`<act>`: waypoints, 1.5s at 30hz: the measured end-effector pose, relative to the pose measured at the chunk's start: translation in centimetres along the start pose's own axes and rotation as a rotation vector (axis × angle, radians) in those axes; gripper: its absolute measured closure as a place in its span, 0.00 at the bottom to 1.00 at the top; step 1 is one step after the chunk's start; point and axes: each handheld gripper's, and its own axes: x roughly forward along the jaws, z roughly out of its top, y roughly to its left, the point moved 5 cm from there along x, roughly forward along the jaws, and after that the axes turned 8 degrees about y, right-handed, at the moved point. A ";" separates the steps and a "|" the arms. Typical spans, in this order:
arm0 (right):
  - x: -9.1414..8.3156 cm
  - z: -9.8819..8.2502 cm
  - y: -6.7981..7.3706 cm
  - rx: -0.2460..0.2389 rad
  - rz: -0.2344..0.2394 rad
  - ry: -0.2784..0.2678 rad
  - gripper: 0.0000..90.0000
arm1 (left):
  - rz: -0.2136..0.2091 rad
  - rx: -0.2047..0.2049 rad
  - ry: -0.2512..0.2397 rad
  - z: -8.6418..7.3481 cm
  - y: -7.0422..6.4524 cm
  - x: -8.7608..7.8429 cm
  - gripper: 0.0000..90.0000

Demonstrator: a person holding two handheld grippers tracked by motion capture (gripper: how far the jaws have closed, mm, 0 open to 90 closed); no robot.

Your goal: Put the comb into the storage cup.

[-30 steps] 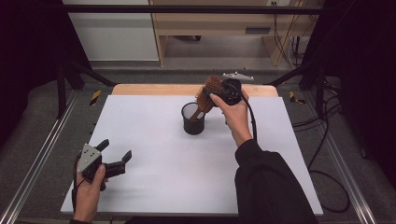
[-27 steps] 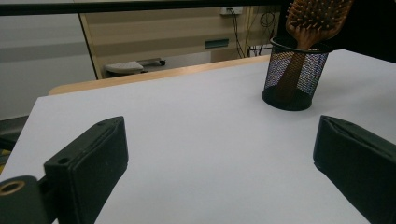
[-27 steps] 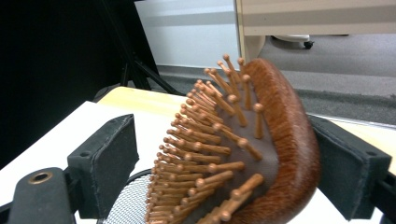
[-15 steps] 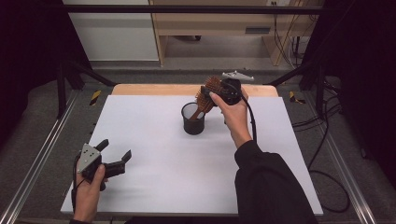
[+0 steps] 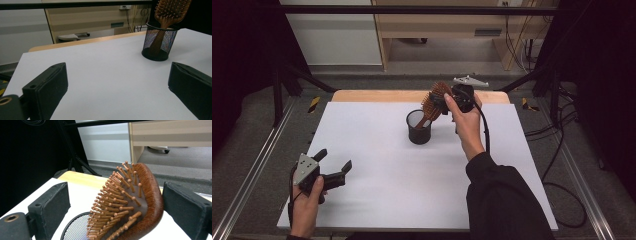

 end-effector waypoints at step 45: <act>-6.0 0.7 -0.4 -0.149 -0.074 -0.236 0.06 | 0.063 -0.078 -0.032 -0.2 1.5 -0.8 0.02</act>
